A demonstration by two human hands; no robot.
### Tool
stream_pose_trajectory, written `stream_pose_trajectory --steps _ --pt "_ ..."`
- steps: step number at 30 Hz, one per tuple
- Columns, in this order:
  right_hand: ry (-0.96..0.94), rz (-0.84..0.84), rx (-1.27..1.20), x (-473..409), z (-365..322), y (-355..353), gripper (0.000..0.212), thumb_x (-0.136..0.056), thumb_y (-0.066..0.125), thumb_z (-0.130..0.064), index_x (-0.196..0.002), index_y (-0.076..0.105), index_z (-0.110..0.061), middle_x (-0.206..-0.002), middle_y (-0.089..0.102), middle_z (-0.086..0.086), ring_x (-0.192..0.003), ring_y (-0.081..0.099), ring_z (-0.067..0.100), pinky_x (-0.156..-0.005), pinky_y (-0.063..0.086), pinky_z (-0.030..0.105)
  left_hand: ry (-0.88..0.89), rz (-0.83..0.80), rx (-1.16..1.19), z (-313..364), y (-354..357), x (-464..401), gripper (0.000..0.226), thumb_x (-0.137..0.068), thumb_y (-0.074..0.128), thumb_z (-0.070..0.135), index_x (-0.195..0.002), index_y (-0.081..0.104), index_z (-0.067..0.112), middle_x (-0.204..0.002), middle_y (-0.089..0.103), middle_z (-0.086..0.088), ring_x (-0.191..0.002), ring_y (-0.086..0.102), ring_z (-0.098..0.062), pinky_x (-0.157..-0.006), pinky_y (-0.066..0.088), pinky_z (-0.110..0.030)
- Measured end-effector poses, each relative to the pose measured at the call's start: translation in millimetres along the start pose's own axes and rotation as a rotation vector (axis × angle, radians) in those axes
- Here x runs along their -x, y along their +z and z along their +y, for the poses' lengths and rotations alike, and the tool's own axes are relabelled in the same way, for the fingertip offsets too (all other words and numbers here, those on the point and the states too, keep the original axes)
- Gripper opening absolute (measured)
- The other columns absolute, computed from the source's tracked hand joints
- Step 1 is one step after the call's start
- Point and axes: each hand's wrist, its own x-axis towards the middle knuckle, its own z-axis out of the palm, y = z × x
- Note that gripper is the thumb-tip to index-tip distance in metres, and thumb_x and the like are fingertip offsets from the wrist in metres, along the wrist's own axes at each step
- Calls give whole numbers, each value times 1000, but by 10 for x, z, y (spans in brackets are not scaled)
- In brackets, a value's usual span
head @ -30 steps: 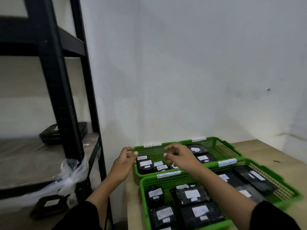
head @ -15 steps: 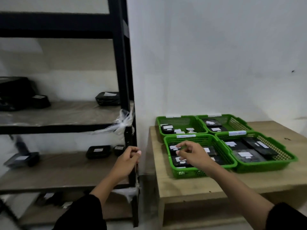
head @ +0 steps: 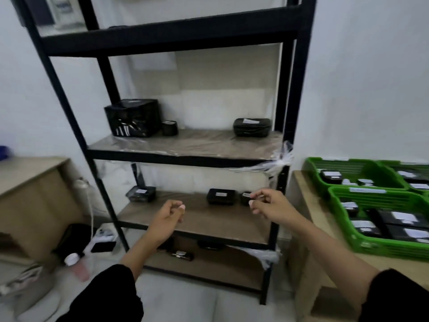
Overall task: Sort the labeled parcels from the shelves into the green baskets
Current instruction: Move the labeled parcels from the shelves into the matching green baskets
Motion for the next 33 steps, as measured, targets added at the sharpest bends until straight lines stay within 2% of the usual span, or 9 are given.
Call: stream_pose_trajectory --steps 4,7,12,17,20,24,27,31,33 --pt "8 -59 -16 -173 -234 851 8 -89 63 -18 -97 62 -20 -92 68 16 -74 67 11 -56 45 17 -18 54 -5 -346 -773 -145 12 -97 44 16 -105 48 8 -91 55 -12 -73 55 -17 -64 45 -21" --pt "19 -69 -27 -263 -302 1395 7 -88 64 -21 -95 62 -22 -94 69 15 -79 69 15 -61 44 21 -60 59 -10 -622 -1230 -252 10 -97 44 16 -103 48 9 -88 54 -12 -70 55 -17 -52 43 -14" --pt "71 -73 -25 -427 -298 1912 12 -87 65 -16 -98 65 -13 -86 65 13 -68 65 12 -52 42 12 -103 61 -29 -1022 -1621 -435 11 -97 46 22 -103 51 15 -85 62 -6 -69 60 -15 -54 41 -21" --pt "108 -73 -7 -817 -183 2121 4 -85 66 -9 -88 64 -11 -73 60 8 -57 59 9 -42 38 9 -168 42 19 -1363 -1703 -733 6 -95 50 26 -93 53 21 -88 65 -7 -76 61 -19 -60 41 -24" --pt "143 -108 28 -1095 -59 2210 11 -86 64 -6 -78 62 -14 -66 59 7 -50 56 5 -41 37 10 -214 20 8 -1521 -1637 -987 5 -95 50 23 -93 54 20 -90 64 -8 -72 60 -17 -59 39 -25" --pt "204 -183 64 -1500 122 2341 13 -86 63 -9 -76 65 -17 -75 67 11 -64 60 13 -56 44 21 -243 -12 18 -1667 -1501 -1335 8 -94 50 17 -94 56 12 -83 59 -4 -62 53 -9 -56 38 -18" --pt "242 -229 108 -1795 222 2483 9 -87 62 -13 -80 66 -16 -77 68 8 -65 60 12 -58 45 22 -264 -27 25 -1811 -1454 -1579 8 -94 50 13 -91 57 11 -82 58 -5 -61 52 -8 -50 38 -9" --pt "301 -298 158 -2051 348 2716 13 -91 57 -18 -81 65 -20 -79 68 -2 -69 63 8 -59 46 17 -291 -65 -8 -2062 -1444 -1818 10 -93 51 17 -86 58 20 -90 62 -7 -78 58 -15 -66 43 -20" --pt "312 -345 202 -2151 472 2875 16 -91 57 -18 -77 65 -22 -82 70 0 -72 64 9 -66 51 23 -291 -98 -29 -2216 -1429 -1906 15 -93 51 11 -84 56 22 -92 60 -7 -79 56 -16 -67 43 -23"
